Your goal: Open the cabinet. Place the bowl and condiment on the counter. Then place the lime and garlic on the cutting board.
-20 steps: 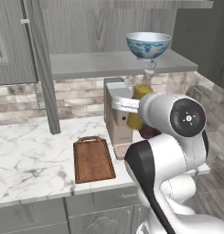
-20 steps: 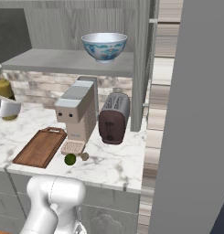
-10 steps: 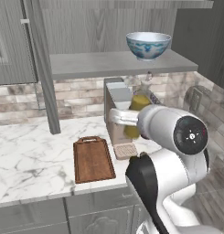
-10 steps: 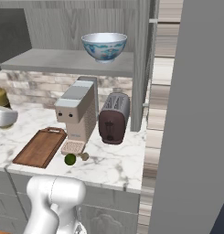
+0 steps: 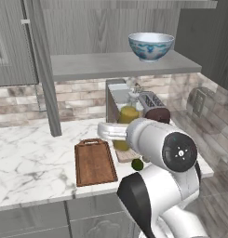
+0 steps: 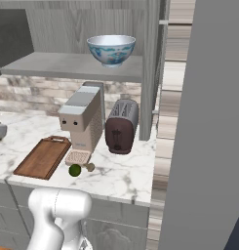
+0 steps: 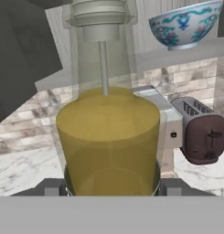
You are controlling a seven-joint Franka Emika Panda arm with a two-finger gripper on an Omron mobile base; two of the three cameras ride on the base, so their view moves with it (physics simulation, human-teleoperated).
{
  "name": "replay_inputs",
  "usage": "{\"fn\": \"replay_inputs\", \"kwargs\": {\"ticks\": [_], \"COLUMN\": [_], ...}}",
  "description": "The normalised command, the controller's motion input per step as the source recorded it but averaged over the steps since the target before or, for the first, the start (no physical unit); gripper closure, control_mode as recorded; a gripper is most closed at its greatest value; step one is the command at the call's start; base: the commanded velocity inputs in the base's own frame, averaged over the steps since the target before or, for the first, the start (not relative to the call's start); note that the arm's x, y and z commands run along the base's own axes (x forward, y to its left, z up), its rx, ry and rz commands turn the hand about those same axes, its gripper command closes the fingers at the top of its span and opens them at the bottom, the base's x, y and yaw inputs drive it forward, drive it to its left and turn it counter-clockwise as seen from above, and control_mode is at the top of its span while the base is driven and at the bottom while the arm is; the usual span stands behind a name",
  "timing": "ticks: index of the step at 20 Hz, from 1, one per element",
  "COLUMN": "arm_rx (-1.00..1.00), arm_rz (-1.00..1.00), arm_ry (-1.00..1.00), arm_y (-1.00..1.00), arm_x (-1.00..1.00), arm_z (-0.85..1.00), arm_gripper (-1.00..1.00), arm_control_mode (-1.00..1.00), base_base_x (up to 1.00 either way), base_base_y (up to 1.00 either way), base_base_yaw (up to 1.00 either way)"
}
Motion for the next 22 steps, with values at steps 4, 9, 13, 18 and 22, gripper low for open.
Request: {"fn": "replay_inputs", "kwargs": {"ticks": [4,9,13,18,22], "arm_rx": [0.0,0.0,0.0,0.0,0.0], "arm_rz": [0.04,0.03,0.02,0.01,0.02], "arm_ry": [-0.01,-0.04,-0.04,-0.06,-0.08], "arm_y": [0.35,0.14,0.13,0.08,0.05], "arm_x": [-0.26,-0.41,-0.41,-0.29,-0.14], "arm_z": [-0.21,-0.25,-0.29,-0.34,-0.36], "arm_gripper": [1.0,1.0,1.0,1.0,1.0], "arm_control_mode": [-1.0,-1.0,-1.0,-1.0,-1.0], "base_base_x": [0.0,0.0,0.0,0.0,0.0], "base_base_y": [0.0,0.0,0.0,0.0,0.0], "base_base_yaw": [0.0,0.0,0.0,0.0,0.0]}}
